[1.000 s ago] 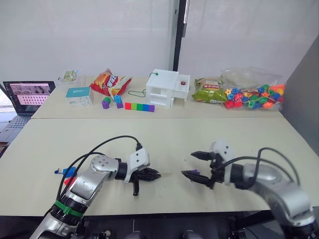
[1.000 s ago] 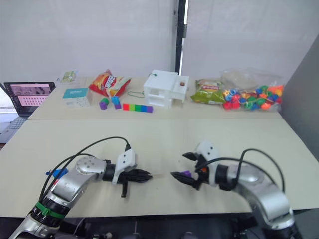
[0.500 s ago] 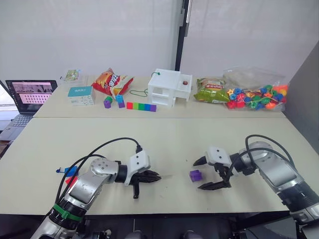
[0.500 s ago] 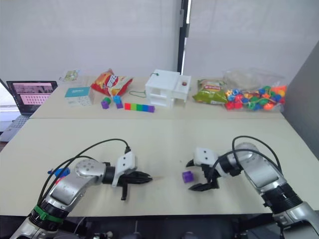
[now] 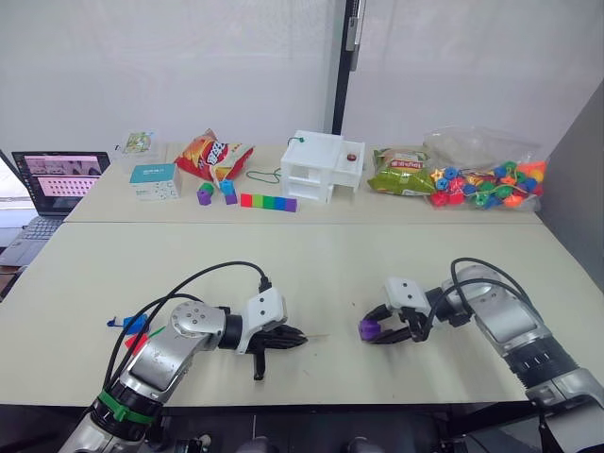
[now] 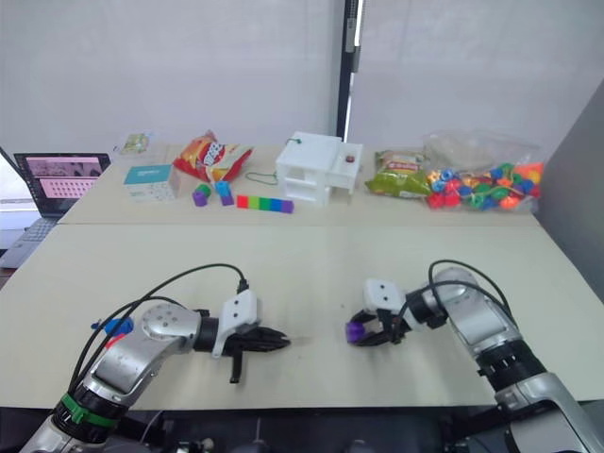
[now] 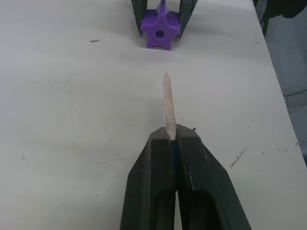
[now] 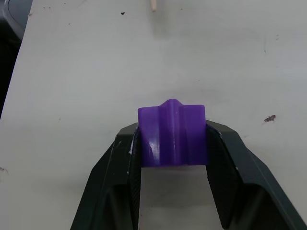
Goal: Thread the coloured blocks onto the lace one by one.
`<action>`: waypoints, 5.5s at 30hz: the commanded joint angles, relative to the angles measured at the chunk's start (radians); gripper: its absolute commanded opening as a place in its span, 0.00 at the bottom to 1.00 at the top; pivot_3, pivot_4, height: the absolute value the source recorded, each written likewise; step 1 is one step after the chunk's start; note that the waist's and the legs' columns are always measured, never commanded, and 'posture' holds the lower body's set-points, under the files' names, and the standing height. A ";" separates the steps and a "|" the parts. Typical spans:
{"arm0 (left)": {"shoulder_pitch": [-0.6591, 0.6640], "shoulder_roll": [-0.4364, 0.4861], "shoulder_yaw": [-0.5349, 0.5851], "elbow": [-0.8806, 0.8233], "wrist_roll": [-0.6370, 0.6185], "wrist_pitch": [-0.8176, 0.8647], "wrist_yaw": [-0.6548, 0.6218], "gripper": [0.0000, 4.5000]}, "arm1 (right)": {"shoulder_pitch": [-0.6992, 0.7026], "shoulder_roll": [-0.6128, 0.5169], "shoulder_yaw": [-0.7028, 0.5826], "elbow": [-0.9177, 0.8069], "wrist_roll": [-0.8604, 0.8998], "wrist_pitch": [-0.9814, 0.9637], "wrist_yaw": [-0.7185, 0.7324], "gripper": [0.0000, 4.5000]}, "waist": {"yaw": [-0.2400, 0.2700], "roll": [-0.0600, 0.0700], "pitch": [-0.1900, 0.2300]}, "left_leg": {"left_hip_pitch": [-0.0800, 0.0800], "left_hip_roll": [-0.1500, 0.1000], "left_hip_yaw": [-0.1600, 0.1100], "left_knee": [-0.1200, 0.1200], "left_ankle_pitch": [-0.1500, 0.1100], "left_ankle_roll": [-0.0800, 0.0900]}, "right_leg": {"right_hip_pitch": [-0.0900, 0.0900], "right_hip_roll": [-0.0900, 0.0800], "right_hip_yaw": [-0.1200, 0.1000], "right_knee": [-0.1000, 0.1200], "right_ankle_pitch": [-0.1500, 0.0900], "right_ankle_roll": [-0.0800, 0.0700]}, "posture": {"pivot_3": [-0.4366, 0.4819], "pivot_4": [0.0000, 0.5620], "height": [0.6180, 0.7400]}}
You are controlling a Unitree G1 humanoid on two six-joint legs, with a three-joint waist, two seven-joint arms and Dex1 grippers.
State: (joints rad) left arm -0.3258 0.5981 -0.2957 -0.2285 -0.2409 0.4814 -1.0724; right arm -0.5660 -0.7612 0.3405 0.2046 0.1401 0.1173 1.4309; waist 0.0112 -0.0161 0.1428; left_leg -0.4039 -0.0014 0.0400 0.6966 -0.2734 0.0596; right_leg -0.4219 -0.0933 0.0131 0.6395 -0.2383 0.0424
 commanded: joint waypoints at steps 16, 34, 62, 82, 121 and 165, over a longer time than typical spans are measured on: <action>-0.163 -0.002 -0.134 -0.071 0.048 0.175 0.043 0.00 | 0.081 0.042 0.024 -0.313 -0.061 0.293 -0.177 0.30 | -0.001 0.000 0.000 | 0.000 0.000 0.000 0.000 0.000 0.000 | 0.000 0.001 0.000 0.001 0.000 0.000 | 0.48 0.27 1.00; -0.206 -0.090 -0.172 0.011 0.097 0.153 0.071 0.00 | 0.086 0.045 0.022 -0.337 -0.049 0.323 -0.172 0.30 | -0.001 0.000 0.000 | 0.000 0.000 0.000 0.000 0.000 0.000 | 0.000 0.002 0.000 0.001 0.000 0.000 | 0.48 0.27 1.00; -0.183 -0.067 -0.143 -0.034 0.094 0.159 0.053 0.00 | 0.113 0.020 0.038 -0.329 -0.075 0.337 -0.168 0.30 | 0.001 0.000 0.000 | 0.000 0.000 0.000 0.002 0.000 0.000 | 0.001 0.001 0.000 0.001 0.000 0.000 | 0.48 0.27 1.00; -0.191 -0.101 -0.164 -0.045 0.076 0.180 0.067 0.00 | 0.118 0.017 0.043 -0.346 -0.078 0.358 -0.162 0.30 | 0.003 0.000 0.000 | 0.001 -0.001 -0.001 0.002 0.000 0.000 | 0.002 0.001 0.000 0.001 0.000 0.000 | 0.48 0.27 1.00; -0.164 -0.086 -0.134 0.049 0.080 0.119 0.063 0.00 | 0.137 0.016 0.030 -0.388 -0.033 0.451 -0.184 0.30 | 0.002 0.000 0.000 | 0.001 0.000 -0.001 0.002 0.000 0.000 | 0.002 0.001 0.000 0.000 0.000 0.000 | 0.48 0.27 1.00; -0.166 0.071 -0.078 0.057 0.055 0.018 -0.087 0.33 | 0.158 0.036 0.044 -0.424 -0.039 0.479 -0.256 0.30 | -0.003 -0.001 -0.001 | 0.004 0.000 -0.001 0.000 0.000 0.000 | 0.002 0.002 0.000 0.001 0.000 0.000 | 0.48 0.27 1.00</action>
State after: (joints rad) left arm -0.4812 0.6750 -0.3941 -0.1407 -0.1619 0.4989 -1.1512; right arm -0.4271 -0.7311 0.3459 -0.2242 0.1011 0.5785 1.1763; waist 0.0080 -0.0172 0.1421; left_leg -0.4003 -0.0011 0.0394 0.6968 -0.2734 0.0596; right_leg -0.4192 -0.0912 0.0131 0.6404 -0.2386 0.0421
